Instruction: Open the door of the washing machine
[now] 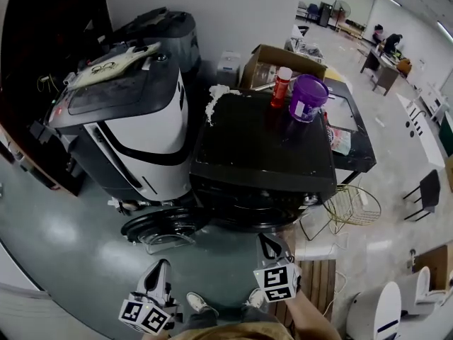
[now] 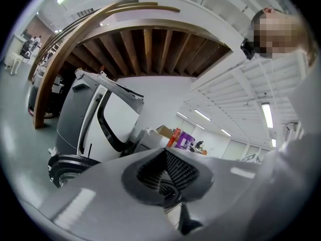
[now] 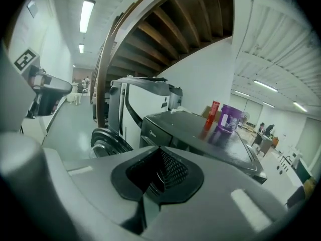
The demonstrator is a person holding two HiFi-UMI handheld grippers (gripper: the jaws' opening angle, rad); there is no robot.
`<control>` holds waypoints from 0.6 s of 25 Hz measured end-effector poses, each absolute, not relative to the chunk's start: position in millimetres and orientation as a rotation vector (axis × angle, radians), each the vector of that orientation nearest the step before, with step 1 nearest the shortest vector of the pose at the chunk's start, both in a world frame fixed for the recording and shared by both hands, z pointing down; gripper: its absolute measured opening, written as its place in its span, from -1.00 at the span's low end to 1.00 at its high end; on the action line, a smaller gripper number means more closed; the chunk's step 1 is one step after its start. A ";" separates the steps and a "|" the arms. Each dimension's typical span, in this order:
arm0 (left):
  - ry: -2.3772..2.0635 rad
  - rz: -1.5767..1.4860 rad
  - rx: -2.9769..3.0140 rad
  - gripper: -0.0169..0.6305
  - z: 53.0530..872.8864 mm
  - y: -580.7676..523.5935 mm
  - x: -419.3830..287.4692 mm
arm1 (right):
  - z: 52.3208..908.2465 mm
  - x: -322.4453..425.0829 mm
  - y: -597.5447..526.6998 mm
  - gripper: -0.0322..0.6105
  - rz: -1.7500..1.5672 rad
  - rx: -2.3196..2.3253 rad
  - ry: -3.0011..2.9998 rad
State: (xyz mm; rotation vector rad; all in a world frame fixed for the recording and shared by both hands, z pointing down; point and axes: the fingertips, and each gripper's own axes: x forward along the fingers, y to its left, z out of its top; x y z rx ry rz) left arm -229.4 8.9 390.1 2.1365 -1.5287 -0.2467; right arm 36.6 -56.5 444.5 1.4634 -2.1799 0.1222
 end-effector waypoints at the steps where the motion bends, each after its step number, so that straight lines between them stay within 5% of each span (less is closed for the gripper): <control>1: -1.529 -0.248 2.143 -0.76 387.4 9.1 -225.5 | 436.1 43.3 -55.6 -0.89 0.114 1.478 -2.185; 15: -1.602 -0.293 2.163 -0.76 355.9 9.8 -201.8 | 342.4 96.6 -34.5 -0.89 -0.038 1.572 -2.305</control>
